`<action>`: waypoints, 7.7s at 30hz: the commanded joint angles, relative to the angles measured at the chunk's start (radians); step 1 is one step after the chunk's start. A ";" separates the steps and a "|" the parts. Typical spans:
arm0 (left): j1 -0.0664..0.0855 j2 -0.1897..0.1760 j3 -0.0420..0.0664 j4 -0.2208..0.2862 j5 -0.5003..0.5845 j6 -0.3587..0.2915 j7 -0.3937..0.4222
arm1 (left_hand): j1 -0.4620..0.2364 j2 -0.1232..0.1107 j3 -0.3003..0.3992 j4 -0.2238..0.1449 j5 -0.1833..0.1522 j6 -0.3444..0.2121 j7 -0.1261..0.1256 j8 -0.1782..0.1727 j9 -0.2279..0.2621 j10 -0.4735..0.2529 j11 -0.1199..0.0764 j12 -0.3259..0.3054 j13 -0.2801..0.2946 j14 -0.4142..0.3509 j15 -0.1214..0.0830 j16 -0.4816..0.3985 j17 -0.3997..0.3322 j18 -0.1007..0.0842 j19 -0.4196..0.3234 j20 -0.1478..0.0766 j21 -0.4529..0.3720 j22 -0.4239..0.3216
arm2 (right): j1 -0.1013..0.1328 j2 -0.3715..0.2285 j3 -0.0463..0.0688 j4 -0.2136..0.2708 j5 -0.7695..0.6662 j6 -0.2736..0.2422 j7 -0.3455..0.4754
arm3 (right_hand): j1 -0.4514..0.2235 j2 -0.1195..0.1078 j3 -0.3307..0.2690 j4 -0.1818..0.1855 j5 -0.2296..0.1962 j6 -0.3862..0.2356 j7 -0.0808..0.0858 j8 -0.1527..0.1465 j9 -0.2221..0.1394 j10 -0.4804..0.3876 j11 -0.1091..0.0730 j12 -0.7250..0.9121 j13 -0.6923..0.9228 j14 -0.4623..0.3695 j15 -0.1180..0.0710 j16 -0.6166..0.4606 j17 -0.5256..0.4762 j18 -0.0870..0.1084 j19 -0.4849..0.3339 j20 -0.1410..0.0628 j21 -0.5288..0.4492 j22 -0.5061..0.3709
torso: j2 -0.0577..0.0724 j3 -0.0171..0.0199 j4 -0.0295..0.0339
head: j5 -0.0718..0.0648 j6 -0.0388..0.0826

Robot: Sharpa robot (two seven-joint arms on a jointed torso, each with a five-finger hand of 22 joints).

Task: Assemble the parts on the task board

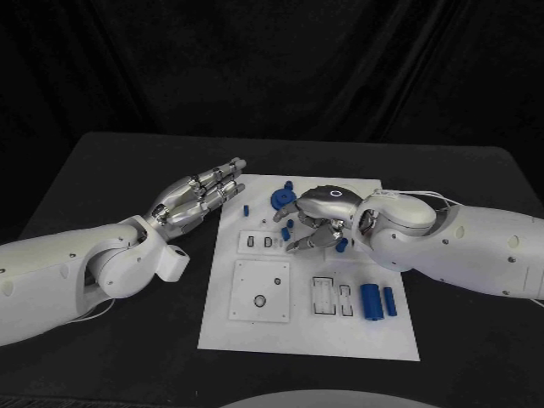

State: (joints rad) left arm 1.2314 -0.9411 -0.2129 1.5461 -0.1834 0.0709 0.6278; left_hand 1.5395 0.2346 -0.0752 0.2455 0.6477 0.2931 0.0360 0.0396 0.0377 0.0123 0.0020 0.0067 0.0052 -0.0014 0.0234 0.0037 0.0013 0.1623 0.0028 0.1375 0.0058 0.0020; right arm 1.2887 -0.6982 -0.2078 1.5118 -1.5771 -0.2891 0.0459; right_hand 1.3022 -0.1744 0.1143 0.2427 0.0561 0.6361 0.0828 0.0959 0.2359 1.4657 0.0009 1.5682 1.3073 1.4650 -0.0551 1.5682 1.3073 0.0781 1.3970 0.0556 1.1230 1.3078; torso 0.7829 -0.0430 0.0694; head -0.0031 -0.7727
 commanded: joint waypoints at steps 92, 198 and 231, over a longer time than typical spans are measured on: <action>0.194 0.336 0.002 -0.123 -0.742 0.136 -1.157 | -0.387 -0.083 -0.107 0.015 -0.523 0.626 0.063 0.336 0.425 1.559 0.034 1.564 1.566 1.572 -0.030 1.567 1.570 -0.119 1.399 -0.035 1.493 1.432 | 0.102 -0.265 0.000 0.127 0.090 -0.203 -0.053 | -0.012 0.174 -0.074 0.033 0.132 0.203 0.035 0.100 -0.065 0.105 0.024 0.003 0.263 0.106 0.016 0.003 0.264 0.000 0.035 0.013 0.060 0.160 | -0.109 0.1255 -0.1009 | 0.108 -0.100; 0.151 0.383 0.001 -0.224 -0.742 0.233 -1.158 | -0.319 -0.093 0.061 -0.097 -0.419 0.687 0.026 0.286 0.681 1.559 0.003 1.564 1.566 1.572 -0.054 1.567 1.570 -0.106 1.359 -0.054 1.446 1.415 | 0.077 -0.261 0.000 0.091 0.090 -0.148 -0.055 | 0.028 0.173 -0.072 -0.001 0.143 0.204 0.038 0.095 -0.076 0.105 0.027 0.003 0.263 0.106 0.019 0.003 0.264 0.003 0.028 0.016 0.041 0.155 | -0.107 0.1333 -0.1089 | 0.122 -0.100; 0.151 0.331 0.001 -0.174 -0.742 0.191 -1.153 | -0.331 -0.168 0.287 -0.187 -0.288 0.717 0.019 0.235 0.736 1.559 -0.006 1.564 1.566 1.572 -0.064 1.567 1.570 -0.106 1.364 -0.065 1.435 1.427 | 0.076 -0.269 0.000 0.097 0.090 -0.132 -0.065 | 0.042 0.178 -0.070 -0.013 0.165 0.205 0.039 0.093 -0.081 0.105 0.028 0.003 0.263 0.106 0.020 0.003 0.264 0.004 0.027 0.017 0.038 0.154 | -0.109 0.1315 -0.1079 | 0.134 -0.100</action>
State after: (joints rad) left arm 1.3843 -0.6060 -0.2121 1.3618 -0.9243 0.2812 -0.5387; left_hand 1.2069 0.0700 0.2044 0.0667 0.3554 1.0014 0.0573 0.2762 0.7734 1.4684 0.0036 1.5681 1.3079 1.4651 -0.0357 1.5681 1.3074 0.0453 1.3673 0.0802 1.4464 1.3073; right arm 1.3672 -0.9653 -0.2083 1.6052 -1.4866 -0.4291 -0.0024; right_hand 1.3363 0.0040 0.0427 0.2357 0.2190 0.8343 0.1196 0.1926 0.1558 1.4649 0.0216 1.5682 1.3080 1.4633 -0.0426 1.5682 1.3077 0.0782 1.4257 0.0696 1.1643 1.3074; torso 0.6743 0.0886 -0.0381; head 0.1283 -0.8728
